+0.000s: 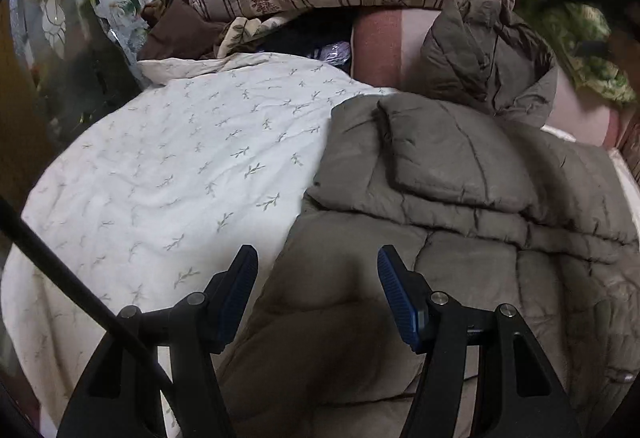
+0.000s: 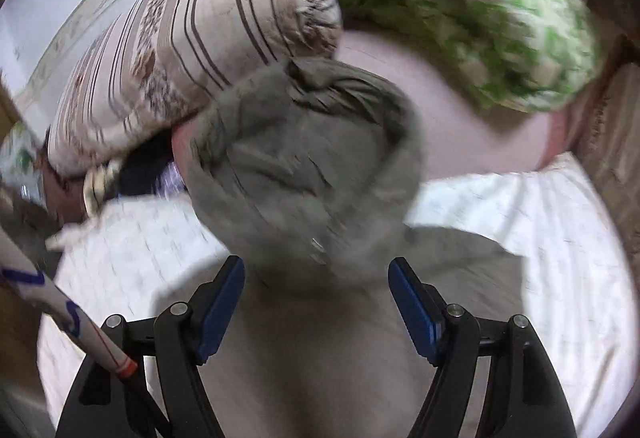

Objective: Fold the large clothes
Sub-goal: 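Grasp the jacket hood with the right tool and lift it, then fold the held hood down onto the jacket body and release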

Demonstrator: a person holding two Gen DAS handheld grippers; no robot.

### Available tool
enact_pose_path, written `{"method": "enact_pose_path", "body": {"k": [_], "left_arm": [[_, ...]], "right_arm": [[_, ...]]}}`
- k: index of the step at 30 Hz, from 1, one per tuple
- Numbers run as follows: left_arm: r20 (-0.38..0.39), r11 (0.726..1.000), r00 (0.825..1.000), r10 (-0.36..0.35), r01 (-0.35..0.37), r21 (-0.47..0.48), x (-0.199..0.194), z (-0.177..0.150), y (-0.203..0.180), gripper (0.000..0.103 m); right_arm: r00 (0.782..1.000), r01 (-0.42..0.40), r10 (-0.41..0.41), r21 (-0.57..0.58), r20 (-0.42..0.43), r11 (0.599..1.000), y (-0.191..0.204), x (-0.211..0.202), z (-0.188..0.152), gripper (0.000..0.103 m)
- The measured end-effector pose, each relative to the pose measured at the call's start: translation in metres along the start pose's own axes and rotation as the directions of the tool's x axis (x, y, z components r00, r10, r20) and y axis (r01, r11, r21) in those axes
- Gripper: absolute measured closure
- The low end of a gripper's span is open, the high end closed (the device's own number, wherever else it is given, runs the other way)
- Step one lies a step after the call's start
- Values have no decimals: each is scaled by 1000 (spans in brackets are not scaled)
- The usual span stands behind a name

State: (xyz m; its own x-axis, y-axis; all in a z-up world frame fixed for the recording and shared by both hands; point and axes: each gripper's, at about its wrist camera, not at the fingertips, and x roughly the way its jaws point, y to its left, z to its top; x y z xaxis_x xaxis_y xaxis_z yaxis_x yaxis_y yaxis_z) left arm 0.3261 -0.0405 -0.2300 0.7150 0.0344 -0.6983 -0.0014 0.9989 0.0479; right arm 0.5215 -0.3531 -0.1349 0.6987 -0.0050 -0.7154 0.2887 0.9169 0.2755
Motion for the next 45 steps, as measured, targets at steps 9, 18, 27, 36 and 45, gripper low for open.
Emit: {"method": "enact_pose_path", "body": {"k": [9, 18, 27, 36, 45], "left_arm": [[-35, 997, 997, -62, 61, -43, 5, 5, 18, 42], [-98, 994, 991, -87, 79, -79, 19, 5, 26, 42], [-89, 988, 996, -29, 15, -155, 11, 13, 59, 42], [-85, 979, 995, 45, -61, -195, 10, 15, 82, 42], [-66, 985, 997, 44, -55, -165, 2, 16, 77, 42]], "right_arm": [[999, -48, 46, 77, 22, 996, 74, 81, 56, 20], [998, 61, -61, 1, -13, 998, 76, 100, 51, 97], [999, -47, 42, -219, -27, 975, 71, -49, -59, 98], [982, -105, 83, -125, -172, 987, 28, -64, -221, 97], [965, -77, 50, -96, -258, 992, 17, -34, -235, 56]]}}
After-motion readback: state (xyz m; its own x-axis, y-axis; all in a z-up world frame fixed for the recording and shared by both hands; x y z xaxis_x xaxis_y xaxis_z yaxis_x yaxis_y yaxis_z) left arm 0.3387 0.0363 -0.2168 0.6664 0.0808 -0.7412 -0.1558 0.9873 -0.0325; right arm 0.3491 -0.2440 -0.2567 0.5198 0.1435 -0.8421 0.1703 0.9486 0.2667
